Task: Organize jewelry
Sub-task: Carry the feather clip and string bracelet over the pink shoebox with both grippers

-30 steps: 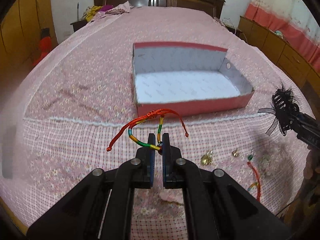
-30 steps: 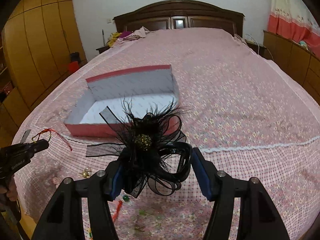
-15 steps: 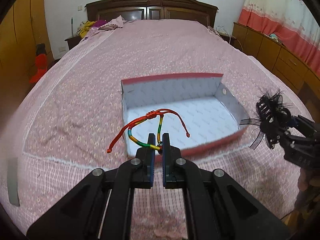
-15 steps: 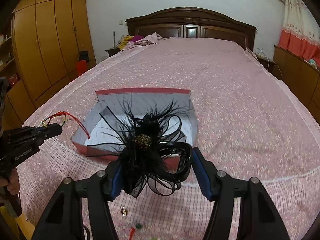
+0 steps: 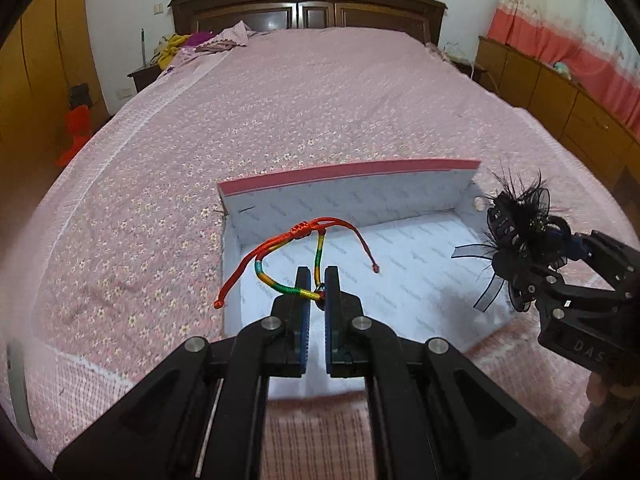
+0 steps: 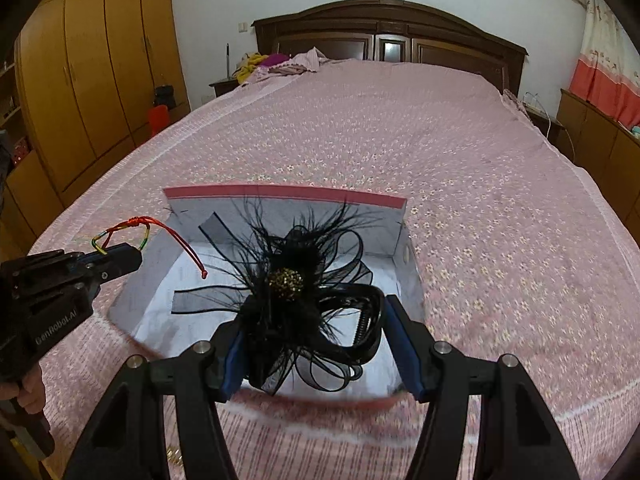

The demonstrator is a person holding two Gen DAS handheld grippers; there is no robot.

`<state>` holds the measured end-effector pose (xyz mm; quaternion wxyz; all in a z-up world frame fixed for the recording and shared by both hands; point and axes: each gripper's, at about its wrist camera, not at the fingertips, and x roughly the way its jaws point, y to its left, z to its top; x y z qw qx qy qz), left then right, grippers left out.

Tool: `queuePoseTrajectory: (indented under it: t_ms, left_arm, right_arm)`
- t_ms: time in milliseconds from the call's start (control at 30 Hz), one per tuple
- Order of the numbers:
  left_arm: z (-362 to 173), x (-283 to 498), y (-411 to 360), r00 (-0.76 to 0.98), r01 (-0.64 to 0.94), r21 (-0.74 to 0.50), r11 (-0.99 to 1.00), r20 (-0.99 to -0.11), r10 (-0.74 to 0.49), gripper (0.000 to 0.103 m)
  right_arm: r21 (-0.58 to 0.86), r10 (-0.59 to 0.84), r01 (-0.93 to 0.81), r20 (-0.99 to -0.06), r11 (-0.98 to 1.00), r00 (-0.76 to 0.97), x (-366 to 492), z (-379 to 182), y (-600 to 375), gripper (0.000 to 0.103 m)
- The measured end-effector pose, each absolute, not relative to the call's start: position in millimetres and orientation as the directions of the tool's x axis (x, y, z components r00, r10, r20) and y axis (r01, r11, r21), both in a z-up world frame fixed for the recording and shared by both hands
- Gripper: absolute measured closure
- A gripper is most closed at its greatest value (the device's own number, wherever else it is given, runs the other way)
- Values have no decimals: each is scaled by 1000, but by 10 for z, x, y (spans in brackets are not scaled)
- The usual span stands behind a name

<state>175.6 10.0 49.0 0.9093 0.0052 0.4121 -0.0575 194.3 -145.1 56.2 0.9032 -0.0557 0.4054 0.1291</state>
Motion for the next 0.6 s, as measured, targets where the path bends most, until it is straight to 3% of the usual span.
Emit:
queuePoseTrajectory:
  t_ms: [600]
  left_arm:
    - [-90, 2420, -20, 532, 65, -61, 996, -843, -87, 103]
  right_arm:
    - [-21, 117, -244, -835, 969, 538, 2600, -21, -1426, 39]
